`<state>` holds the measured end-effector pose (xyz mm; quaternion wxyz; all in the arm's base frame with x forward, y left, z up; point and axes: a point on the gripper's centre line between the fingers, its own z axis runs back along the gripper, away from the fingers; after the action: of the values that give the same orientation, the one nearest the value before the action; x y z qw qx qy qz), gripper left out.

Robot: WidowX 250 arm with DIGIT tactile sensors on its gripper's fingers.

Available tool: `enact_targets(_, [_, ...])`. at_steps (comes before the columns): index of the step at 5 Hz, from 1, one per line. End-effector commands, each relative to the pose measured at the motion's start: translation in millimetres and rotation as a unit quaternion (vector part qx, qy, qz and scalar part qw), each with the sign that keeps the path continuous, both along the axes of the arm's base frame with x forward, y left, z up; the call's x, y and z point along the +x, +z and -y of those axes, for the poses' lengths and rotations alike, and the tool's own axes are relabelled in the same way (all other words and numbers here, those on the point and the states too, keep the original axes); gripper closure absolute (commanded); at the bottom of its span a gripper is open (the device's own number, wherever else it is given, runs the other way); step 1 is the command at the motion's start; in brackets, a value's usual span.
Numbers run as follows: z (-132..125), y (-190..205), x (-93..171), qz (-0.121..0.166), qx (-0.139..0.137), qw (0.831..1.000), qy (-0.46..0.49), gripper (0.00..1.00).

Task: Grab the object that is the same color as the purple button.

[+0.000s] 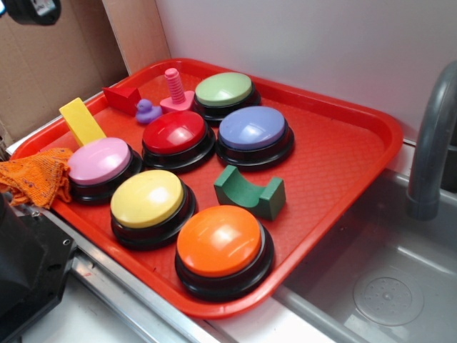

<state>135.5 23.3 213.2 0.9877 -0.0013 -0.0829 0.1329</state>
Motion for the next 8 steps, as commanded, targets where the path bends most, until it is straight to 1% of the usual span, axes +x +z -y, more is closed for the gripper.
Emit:
enact_targets(1, [-56.0,-18.5,32.3,0.048,0.066,0.99,0.114,0.0])
enact_targets(2, [-77.4,-32.1,51.6,0.071,0.075,0.986,0.132,0.0])
enact_targets(3, [-91.2,-50.7,70.7,0.094,0.072,0.984,0.136,0.0])
enact_targets(4, [-102.3,-74.4,86.3,0.107,0.091,0.977,0.163,0.0])
enact_targets(5, [-107.7,-94.0,93.4,0.107,0.09,0.973,0.185,0.0])
enact_targets(7, [-108.1,-135.8,109.0,0.114,0.084,0.974,0.176,0.0])
enact_targets(8, [-104.3,-149.7,117.8,0.112,0.077,0.978,0.157,0.0])
